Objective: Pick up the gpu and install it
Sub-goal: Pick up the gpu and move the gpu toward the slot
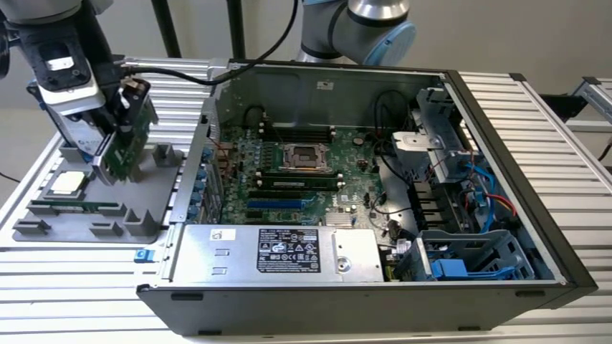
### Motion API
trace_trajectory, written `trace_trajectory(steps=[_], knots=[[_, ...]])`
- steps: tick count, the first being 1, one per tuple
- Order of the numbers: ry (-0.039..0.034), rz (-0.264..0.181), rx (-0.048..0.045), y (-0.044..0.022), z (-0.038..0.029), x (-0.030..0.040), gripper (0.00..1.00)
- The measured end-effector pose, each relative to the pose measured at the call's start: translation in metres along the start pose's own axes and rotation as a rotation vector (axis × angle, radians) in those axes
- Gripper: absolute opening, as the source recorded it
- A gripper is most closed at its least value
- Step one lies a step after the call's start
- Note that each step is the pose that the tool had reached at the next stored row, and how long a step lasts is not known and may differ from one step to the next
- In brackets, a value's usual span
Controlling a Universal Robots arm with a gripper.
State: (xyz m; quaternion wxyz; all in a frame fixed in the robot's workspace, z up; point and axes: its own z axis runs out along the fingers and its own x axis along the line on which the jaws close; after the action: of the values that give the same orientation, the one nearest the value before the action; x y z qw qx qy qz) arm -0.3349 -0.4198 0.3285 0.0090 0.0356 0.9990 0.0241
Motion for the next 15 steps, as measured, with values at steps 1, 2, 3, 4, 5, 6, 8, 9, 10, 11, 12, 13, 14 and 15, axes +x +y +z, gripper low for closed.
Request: trace_trajectory(steps=[1, 2, 3, 4, 5, 6, 8, 9, 10, 11, 12, 13, 14, 15], knots=[[-0.0001, 0.000, -0.0001, 0.0001, -0.0010, 0.0000, 0.00], [0.0000, 0.000, 0.0000, 0.0001, -0.0020, 0.0000, 0.00], [0.0000, 0.000, 0.0000, 0.0002, -0.0030, 0.0000, 0.00], [0.0001, 0.000, 0.0000, 0.0002, -0.0041, -0.0001, 0.00], [0.0001, 0.000, 0.0001, 0.0003, -0.0052, -0.0001, 0.00], [0.0001, 0.000, 0.0001, 0.0003, -0.0063, -0.0001, 0.00], [0.0000, 0.000, 0.0000, 0.0004, -0.0084, -0.0001, 0.00], [0.0000, 0.000, 0.0000, 0.0005, -0.0095, -0.0001, 0.00], [0.0000, 0.000, 0.0000, 0.0005, -0.0105, -0.0002, 0.00], [0.0000, 0.000, 0.0000, 0.0006, -0.0115, -0.0002, 0.00], [0.0000, 0.000, 0.0000, 0.0006, -0.0127, -0.0002, 0.00], [0.0000, 0.000, 0.0000, 0.0007, -0.0137, -0.0002, 0.00], [0.0000, 0.000, -0.0001, 0.0007, -0.0148, -0.0003, 0.00], [0.0001, 0.000, 0.0001, 0.0008, -0.0160, -0.0003, 0.00]])
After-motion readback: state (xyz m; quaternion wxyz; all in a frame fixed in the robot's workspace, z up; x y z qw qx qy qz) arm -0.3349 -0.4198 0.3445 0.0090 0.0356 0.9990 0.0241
